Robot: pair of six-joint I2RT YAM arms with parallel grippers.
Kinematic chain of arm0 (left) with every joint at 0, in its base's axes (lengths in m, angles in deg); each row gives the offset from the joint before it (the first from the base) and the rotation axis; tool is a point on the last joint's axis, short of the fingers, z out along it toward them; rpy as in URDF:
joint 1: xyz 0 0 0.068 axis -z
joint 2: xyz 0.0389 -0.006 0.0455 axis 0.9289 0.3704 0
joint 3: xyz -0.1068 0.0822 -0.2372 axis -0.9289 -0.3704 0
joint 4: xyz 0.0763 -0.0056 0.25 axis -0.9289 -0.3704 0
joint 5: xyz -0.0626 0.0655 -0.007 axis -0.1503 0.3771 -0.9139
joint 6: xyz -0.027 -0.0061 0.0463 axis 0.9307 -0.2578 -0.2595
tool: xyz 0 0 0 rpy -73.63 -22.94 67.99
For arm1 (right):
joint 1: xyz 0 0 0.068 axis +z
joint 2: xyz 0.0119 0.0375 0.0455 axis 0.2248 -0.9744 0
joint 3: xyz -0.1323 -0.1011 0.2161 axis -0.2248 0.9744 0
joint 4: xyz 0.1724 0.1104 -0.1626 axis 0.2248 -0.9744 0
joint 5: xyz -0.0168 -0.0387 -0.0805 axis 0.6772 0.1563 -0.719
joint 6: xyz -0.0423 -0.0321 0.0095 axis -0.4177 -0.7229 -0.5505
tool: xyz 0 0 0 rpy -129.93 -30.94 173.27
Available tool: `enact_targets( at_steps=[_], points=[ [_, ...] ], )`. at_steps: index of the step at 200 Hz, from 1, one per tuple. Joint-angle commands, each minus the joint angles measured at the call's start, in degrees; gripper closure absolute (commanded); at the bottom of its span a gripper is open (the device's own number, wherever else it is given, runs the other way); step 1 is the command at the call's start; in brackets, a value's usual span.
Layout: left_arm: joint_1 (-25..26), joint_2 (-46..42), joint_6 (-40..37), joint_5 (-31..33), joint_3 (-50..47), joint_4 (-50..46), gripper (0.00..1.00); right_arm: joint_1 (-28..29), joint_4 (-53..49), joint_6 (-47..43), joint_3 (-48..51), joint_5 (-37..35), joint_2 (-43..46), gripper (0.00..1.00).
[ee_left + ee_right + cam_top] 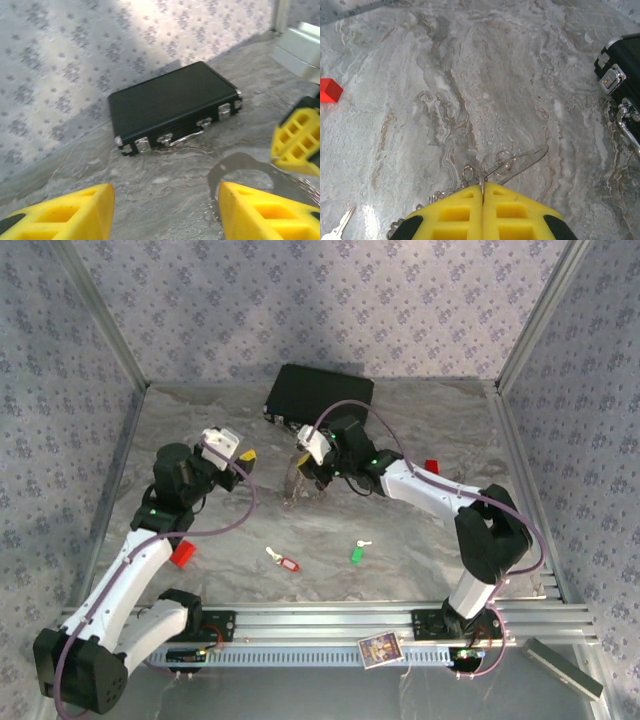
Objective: Put the keys on the keyring
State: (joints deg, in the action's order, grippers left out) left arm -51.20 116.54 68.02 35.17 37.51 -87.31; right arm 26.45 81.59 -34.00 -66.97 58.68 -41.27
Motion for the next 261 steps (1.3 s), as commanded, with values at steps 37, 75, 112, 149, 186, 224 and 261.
enact_targets(
  at_steps=[37, 75, 112, 149, 186, 224, 261],
  points=[
    [0.43, 4.21, -10.84, -19.71, 3.45, -8.59, 0.44, -2.23, 15.14, -2.81, 7.47, 15.44, 5.32, 1.00],
    [1.11, 4.56, -12.15, -28.58, -0.50, -3.25, 0.56, -3.42, 19.00, -5.05, 10.63, 22.74, 6.88, 1.00],
    [2.38, 3.85, -12.92, -31.88, -5.65, 3.73, 0.59, -2.98, 23.54, -8.39, 13.27, 25.11, 8.59, 1.00],
    [4.01, 4.19, -14.49, -32.57, -6.48, 3.44, 0.62, -1.32, 20.55, -12.50, 12.49, 25.94, 9.52, 1.00],
    [4.03, 5.24, -14.69, -32.28, -6.32, 3.75, 0.68, -0.16, 16.28, -15.82, 10.95, 26.55, 9.74, 1.00],
    [4.25, 6.00, -14.89, -32.92, -5.86, 2.63, 0.72, 0.88, 14.03, -17.11, 9.80, 26.02, 9.81, 1.00],
    [4.39, 6.24, -16.96, -33.80, -5.22, -0.48, 0.77, 1.47, 14.12, -17.14, 9.43, 24.32, 9.76, 1.00]
  ],
)
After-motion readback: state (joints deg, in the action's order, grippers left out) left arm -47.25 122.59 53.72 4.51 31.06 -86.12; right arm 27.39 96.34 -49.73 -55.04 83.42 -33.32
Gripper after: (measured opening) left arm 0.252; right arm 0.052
